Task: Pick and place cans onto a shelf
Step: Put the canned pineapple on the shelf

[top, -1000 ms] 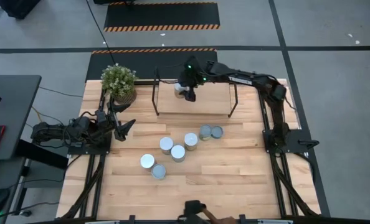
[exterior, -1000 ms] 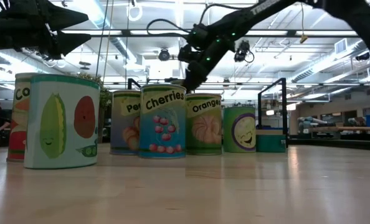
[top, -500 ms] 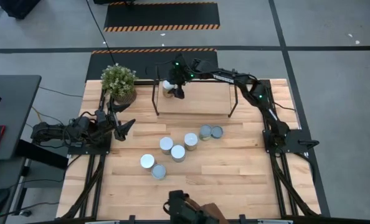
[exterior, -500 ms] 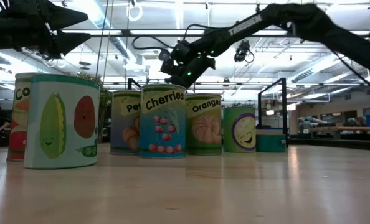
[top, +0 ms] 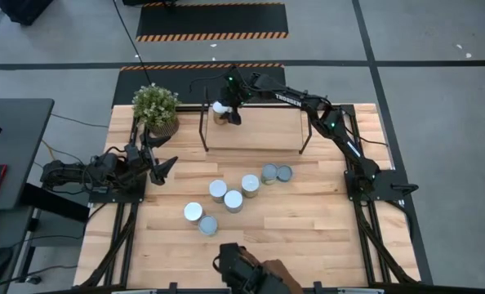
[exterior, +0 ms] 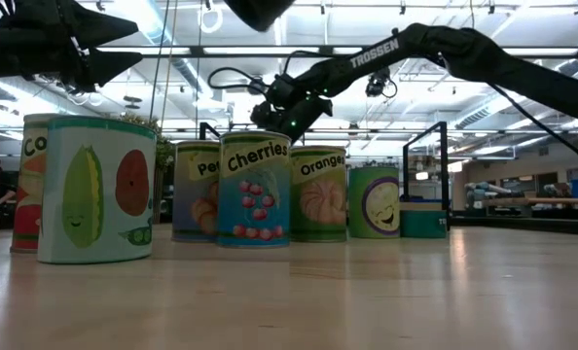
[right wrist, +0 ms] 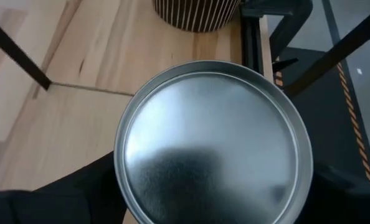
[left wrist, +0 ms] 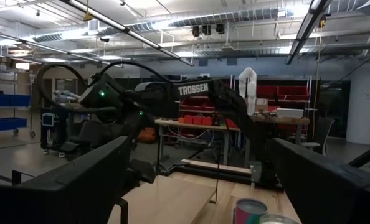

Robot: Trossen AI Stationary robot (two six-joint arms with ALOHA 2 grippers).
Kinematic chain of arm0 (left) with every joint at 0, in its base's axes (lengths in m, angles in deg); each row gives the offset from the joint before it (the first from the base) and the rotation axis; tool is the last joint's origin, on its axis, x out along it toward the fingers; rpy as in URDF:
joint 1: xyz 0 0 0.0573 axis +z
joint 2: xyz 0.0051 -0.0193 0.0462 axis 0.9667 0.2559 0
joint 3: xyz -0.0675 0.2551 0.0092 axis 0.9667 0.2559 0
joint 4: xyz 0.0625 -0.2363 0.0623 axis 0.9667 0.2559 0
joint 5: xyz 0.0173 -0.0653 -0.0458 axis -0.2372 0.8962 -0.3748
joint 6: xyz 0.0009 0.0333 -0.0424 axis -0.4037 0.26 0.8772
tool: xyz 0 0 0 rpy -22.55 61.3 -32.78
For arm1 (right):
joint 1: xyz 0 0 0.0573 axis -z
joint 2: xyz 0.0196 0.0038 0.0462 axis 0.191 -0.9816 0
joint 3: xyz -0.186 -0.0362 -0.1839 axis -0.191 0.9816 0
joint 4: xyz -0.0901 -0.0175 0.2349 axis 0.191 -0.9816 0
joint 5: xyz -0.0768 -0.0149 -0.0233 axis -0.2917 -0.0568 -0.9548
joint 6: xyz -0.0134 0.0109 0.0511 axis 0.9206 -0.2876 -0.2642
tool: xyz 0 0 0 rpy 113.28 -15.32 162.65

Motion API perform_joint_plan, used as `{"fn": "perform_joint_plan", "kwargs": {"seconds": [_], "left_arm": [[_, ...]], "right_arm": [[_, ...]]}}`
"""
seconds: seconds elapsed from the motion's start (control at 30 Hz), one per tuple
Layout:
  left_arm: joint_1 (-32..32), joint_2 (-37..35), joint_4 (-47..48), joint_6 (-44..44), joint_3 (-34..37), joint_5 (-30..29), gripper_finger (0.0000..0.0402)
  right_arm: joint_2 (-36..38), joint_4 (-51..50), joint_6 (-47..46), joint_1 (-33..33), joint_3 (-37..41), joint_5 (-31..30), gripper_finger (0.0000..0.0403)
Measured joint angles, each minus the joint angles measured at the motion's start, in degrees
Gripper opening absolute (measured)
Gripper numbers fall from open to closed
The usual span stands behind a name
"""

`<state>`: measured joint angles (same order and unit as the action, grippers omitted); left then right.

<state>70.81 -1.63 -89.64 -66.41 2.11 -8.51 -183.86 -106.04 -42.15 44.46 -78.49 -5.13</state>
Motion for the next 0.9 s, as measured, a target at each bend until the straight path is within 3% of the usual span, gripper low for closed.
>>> {"fn": "perform_joint_plan", "kwargs": {"seconds": [0.2,0.7,0.9], "left_arm": [[0.01,0.00,-0.01,-0.02,0.00,-0.02,0.0392],[0.02,0.00,0.01,0.00,0.00,0.01,0.0392],[0.00,0.00,0.01,0.02,0.00,-0.01,0.0392]], "right_arm": [[0.04,0.05,0.49,-0.36,0.00,-3.21,0.0394],[2.21,-4.38,0.98,-1.59,0.00,-11.85,0.0399],[2.21,-3.26,0.31,-1.35,0.00,-12.47,0.0399]]}}
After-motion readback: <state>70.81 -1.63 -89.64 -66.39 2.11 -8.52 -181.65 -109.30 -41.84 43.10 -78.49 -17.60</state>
